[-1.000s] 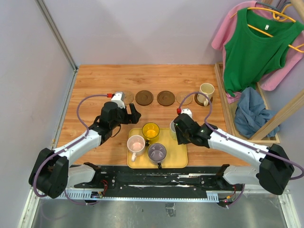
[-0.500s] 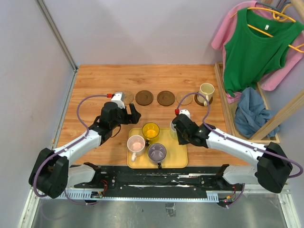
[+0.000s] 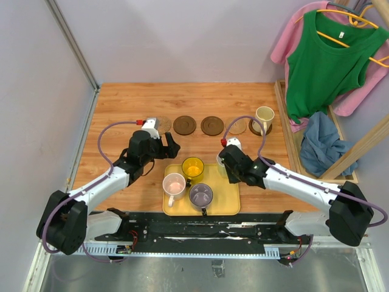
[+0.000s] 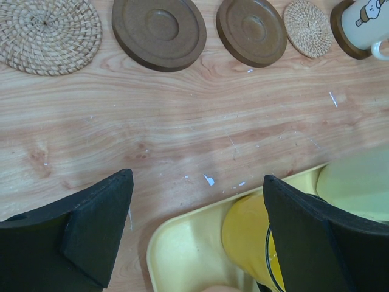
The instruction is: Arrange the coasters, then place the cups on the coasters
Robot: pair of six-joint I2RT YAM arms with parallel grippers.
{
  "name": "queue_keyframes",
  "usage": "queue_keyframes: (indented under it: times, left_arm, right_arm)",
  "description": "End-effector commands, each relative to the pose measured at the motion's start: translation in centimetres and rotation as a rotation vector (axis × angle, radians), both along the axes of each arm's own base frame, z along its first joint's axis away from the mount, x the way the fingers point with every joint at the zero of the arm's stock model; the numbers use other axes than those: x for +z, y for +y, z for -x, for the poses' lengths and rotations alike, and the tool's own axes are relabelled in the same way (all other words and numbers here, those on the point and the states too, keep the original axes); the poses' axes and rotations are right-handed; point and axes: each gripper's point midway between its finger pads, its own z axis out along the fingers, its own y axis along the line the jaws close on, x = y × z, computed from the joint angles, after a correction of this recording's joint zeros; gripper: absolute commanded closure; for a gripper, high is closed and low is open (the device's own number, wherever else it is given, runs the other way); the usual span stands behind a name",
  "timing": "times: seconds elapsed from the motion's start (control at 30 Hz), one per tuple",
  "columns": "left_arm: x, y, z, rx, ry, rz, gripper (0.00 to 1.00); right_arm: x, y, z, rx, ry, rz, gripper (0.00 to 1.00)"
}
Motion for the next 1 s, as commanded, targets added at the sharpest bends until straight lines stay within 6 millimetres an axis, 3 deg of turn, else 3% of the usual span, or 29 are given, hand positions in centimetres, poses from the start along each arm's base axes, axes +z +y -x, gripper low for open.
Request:
queue_keyframes:
  times: [0.0,0.23,0.57,0.77,0.97]
  left_arm:
    - [1.9,0.3,-0.7,0.019,-0.066,0.010,0.08]
    - [2.2,0.6,-1.0,0.033,-0.079,0.001,0.08]
    - [2.1,0.5,-1.6,0.037,-0.084,-0.010,0.08]
    - [2.5,0.7,-2.4,0.046,-0.096,-0.025,0.08]
    - [2.3,1.0,-3.5,0.065,-0.091,-0.023,0.08]
  right_arm:
    - [3.8,1.1,-2.8,0.019,-0.157,-0.002,0.99]
    - [6.5,1.2,-4.8,0.014,-0.271,0.008,0.99]
    - [10.7,0.6,-10.3,-0.056,-0.481,0.011,0.99]
    - [11.5,-1.7,-15.0,-0.130,-0.560,-0.044,0.99]
    - [10.9,-3.2,-19.5,-0.151,-0.597,-0.078,0.99]
